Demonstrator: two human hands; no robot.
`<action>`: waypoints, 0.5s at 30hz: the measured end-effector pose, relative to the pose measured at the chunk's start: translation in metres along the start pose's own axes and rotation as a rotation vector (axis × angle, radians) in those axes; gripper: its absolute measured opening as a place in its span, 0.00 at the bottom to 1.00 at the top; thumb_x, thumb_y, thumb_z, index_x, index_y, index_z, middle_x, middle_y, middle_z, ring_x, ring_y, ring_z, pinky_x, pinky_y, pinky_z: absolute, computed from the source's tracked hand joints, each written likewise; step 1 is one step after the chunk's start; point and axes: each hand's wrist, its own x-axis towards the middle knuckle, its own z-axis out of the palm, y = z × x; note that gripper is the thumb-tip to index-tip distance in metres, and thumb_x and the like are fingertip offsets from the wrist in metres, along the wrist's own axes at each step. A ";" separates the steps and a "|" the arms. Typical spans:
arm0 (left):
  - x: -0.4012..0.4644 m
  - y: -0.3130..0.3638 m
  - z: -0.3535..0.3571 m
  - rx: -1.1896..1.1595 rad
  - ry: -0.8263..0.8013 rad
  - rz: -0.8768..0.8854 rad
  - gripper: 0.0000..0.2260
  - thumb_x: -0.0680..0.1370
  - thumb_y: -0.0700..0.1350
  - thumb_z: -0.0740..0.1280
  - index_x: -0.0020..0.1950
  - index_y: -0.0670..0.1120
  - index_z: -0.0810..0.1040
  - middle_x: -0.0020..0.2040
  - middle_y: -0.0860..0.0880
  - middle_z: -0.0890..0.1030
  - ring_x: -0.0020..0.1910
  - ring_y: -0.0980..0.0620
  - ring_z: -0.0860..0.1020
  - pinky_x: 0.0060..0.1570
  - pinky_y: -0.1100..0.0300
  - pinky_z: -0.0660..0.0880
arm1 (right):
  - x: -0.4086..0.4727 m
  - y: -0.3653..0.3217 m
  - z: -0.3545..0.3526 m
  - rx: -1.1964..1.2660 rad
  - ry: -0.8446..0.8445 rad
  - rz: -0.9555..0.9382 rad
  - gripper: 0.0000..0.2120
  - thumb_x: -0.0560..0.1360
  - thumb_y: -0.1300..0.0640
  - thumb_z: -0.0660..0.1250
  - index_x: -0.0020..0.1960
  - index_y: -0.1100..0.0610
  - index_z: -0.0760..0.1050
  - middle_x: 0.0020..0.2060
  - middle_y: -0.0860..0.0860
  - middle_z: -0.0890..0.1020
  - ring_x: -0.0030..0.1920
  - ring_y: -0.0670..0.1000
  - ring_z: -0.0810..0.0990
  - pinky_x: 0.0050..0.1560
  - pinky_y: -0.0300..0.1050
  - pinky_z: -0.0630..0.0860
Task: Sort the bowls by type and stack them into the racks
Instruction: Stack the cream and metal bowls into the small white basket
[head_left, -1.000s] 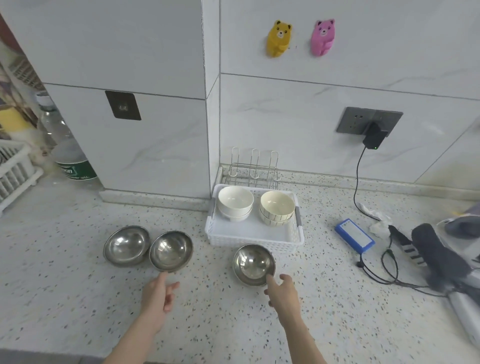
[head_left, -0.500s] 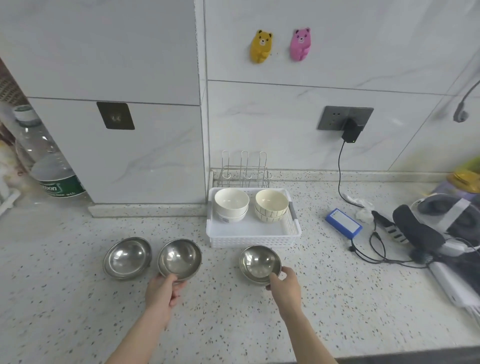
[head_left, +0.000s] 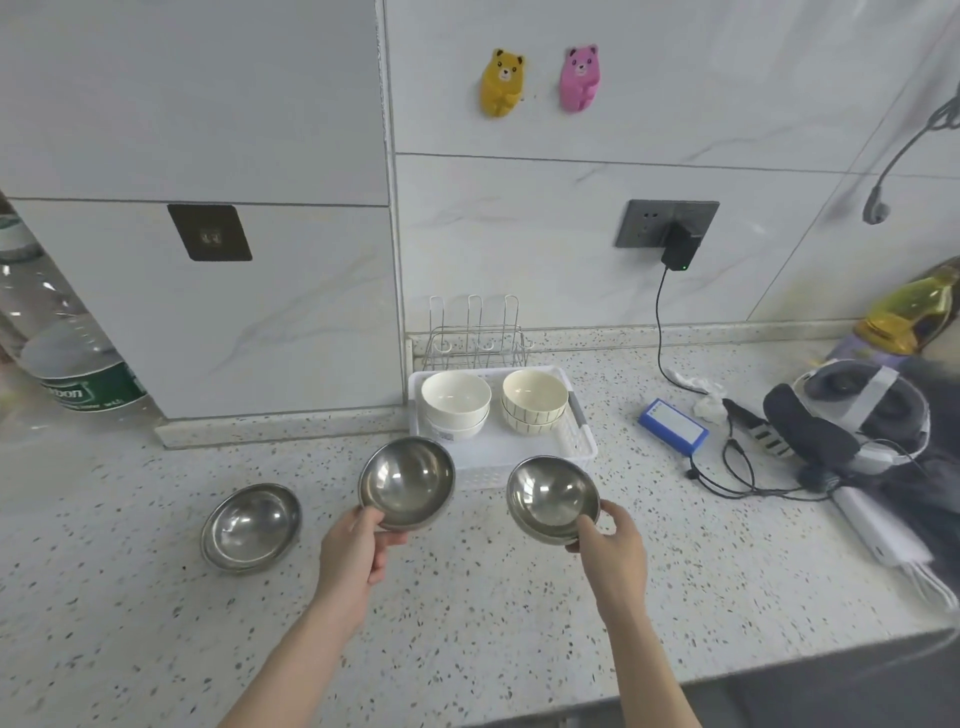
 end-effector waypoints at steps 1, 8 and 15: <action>0.002 0.004 0.003 0.018 -0.009 0.018 0.07 0.79 0.41 0.62 0.53 0.41 0.78 0.37 0.39 0.85 0.21 0.56 0.66 0.18 0.65 0.59 | 0.003 -0.004 -0.003 0.000 0.015 -0.004 0.21 0.74 0.53 0.65 0.67 0.50 0.71 0.34 0.46 0.84 0.40 0.47 0.84 0.39 0.48 0.77; 0.019 0.027 0.030 0.143 -0.064 0.099 0.07 0.79 0.42 0.63 0.48 0.41 0.81 0.34 0.39 0.84 0.19 0.57 0.66 0.18 0.66 0.60 | 0.040 -0.038 -0.020 -0.037 0.061 -0.033 0.24 0.74 0.53 0.64 0.69 0.51 0.69 0.30 0.48 0.84 0.38 0.47 0.84 0.34 0.43 0.73; 0.042 0.048 0.061 0.116 -0.134 -0.055 0.09 0.78 0.41 0.65 0.50 0.37 0.80 0.37 0.37 0.85 0.20 0.56 0.64 0.17 0.66 0.58 | 0.088 -0.083 -0.027 -0.271 -0.127 -0.075 0.10 0.71 0.56 0.61 0.50 0.57 0.74 0.25 0.50 0.83 0.29 0.48 0.76 0.31 0.42 0.69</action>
